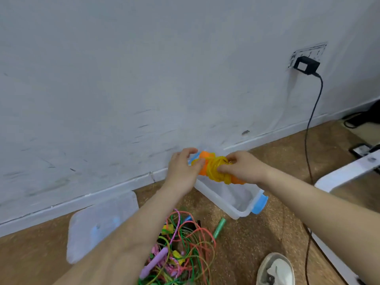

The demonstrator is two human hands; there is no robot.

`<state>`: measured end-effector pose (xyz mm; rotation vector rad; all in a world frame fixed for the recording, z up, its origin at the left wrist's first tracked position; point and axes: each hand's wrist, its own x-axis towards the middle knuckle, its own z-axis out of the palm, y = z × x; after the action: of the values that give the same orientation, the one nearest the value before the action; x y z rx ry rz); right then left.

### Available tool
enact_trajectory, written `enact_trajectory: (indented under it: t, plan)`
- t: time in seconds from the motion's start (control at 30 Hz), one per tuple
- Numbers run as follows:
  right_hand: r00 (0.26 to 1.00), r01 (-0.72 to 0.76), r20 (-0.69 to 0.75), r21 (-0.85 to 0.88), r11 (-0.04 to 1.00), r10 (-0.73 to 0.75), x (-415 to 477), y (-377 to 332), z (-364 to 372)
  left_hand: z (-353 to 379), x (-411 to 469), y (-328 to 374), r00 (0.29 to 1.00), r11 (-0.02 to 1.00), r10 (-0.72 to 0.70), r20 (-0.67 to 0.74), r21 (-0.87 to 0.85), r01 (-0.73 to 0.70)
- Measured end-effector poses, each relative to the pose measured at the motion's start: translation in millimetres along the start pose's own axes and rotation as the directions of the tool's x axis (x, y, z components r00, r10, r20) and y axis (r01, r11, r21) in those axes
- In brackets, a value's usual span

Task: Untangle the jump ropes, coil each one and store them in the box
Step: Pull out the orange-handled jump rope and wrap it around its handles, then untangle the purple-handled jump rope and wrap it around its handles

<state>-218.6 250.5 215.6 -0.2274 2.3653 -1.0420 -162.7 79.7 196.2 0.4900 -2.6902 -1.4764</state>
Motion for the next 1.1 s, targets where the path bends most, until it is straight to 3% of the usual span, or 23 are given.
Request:
enact_trajectory:
  t: [0.13,0.23,0.3,0.37,0.47,0.6,0.73,0.83,0.93,1.0,1.1]
  plan:
    - [0.963,-0.252,-0.034,0.222,0.942,0.266,50,73,29,51,22,-45,0.957,0.994,-0.098,0.273,0.082,0.078]
    - [0.928,-0.340,-0.048,0.293,0.894,0.369,88,112,55,85,40,-74,0.952,0.951,-0.078,0.297,0.309,-0.019]
    - [0.910,-0.369,-0.048,0.359,0.857,0.412,113,128,71,95,52,-93,0.955,0.818,-0.049,0.291,0.560,-0.128]
    - [0.894,-0.388,-0.028,0.448,0.805,0.446,133,139,84,97,66,-111,0.949,0.686,-0.040,0.311,0.700,-0.201]
    - [0.882,-0.386,0.012,0.591,0.708,0.470,161,146,101,96,82,-137,0.931,0.641,-0.056,0.359,0.728,-0.242]
    - [0.870,-0.362,0.046,0.735,0.573,0.491,186,144,123,94,76,-157,0.934,0.615,0.084,0.346,0.720,-0.322]
    - [0.900,-0.386,0.054,0.562,0.732,0.433,197,141,155,100,57,-156,0.942,0.661,0.134,0.307,0.681,-0.316]
    - [0.942,-0.333,0.073,0.072,0.940,0.328,195,136,161,96,50,-161,0.937,0.816,0.157,0.312,0.493,-0.301]
    - [0.954,-0.209,0.124,-0.375,0.903,0.272,195,133,152,81,42,-165,0.947,0.933,0.173,0.269,0.263,-0.245]
    - [0.992,-0.121,-0.019,-0.398,0.909,0.124,186,122,143,68,39,-167,0.980,0.973,0.112,0.165,0.182,-0.142]
    - [0.951,0.082,-0.280,-0.186,0.979,-0.133,152,81,138,40,35,-182,0.992,0.984,-0.128,-0.008,0.121,0.128]
